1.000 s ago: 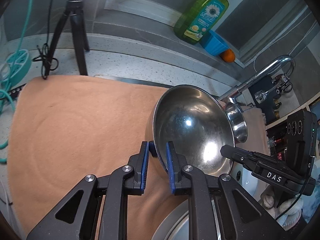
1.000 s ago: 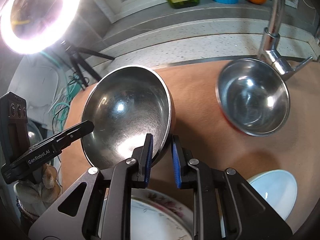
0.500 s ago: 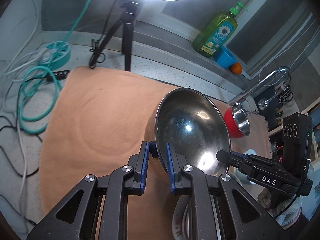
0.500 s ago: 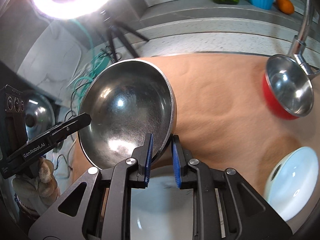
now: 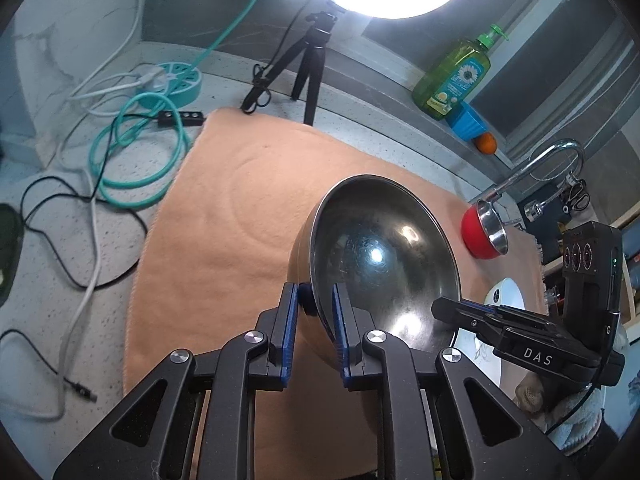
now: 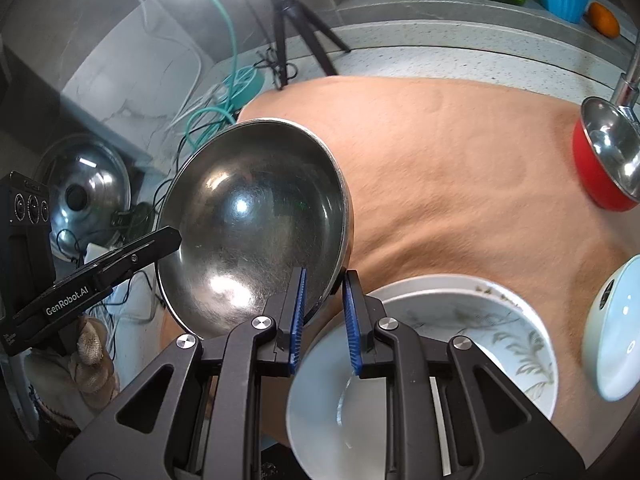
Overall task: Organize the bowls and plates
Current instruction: 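Lift the steel bowl and lower it onto the cloth beside the plate stack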
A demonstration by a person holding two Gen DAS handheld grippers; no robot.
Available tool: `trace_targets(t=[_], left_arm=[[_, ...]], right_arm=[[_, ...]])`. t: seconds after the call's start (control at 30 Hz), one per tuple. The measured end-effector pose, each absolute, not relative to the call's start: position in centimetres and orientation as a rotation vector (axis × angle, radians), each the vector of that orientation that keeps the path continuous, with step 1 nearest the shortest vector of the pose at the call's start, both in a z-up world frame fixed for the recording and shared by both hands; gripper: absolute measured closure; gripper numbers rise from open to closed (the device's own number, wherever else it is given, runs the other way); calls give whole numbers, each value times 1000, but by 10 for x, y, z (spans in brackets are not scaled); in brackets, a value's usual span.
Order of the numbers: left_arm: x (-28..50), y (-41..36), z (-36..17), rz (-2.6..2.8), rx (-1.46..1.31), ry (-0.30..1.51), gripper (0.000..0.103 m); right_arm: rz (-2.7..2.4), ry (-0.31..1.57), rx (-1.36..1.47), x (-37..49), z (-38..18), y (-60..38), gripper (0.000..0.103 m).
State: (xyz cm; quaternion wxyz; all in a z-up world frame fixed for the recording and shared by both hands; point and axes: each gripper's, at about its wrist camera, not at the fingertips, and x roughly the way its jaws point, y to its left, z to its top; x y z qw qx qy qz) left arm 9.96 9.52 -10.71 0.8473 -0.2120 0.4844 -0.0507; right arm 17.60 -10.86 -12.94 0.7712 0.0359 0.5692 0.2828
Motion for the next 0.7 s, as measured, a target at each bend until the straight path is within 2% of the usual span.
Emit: trace_targets(t=[0.7], left_arm=[[47, 120, -137, -39, -517, 1086, 88]], right_arm=[[691, 1300, -13, 140, -150, -77, 84]])
